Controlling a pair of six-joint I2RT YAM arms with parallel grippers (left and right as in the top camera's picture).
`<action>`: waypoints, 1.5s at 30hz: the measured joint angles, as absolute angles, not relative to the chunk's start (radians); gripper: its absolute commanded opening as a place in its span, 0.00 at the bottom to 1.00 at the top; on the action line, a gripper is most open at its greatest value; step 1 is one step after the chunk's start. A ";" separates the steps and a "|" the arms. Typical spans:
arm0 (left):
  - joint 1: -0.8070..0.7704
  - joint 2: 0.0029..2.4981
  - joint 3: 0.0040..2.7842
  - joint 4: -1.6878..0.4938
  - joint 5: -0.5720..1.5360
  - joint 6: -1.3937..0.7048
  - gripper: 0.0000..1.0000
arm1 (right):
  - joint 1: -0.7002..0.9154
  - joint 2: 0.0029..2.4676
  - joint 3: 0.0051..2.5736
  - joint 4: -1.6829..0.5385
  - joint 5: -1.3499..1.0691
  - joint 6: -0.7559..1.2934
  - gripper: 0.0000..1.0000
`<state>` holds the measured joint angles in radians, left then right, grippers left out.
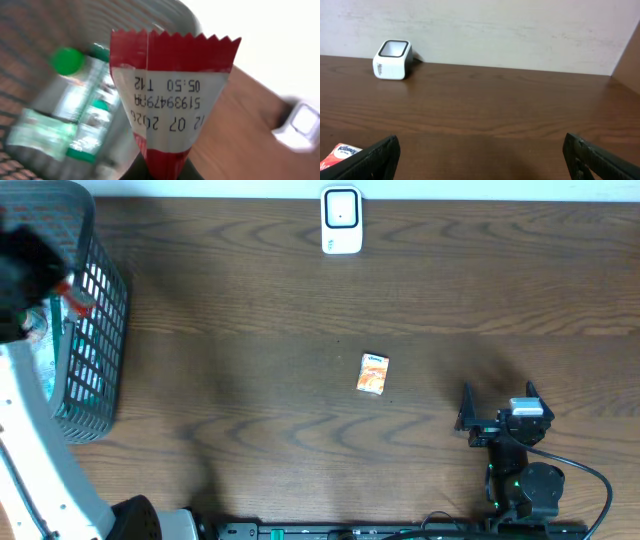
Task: Scan the item barcode
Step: 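Carry the red packet with the left gripper toward the scanner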
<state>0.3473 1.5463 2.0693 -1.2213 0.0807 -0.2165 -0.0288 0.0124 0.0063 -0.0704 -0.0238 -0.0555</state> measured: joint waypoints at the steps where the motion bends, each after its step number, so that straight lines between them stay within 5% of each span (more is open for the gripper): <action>1: 0.313 1.551 2.068 -1.237 0.096 -0.218 0.08 | -0.029 0.012 0.006 -0.070 -0.024 -0.056 0.99; 22: -0.463 1.927 1.560 -0.917 0.175 -0.271 0.07 | -0.029 0.012 0.006 -0.070 -0.023 -0.056 0.99; 45: -0.646 2.089 1.551 -0.772 0.173 -0.395 0.07 | -0.029 0.012 0.006 -0.071 -0.023 -0.056 0.99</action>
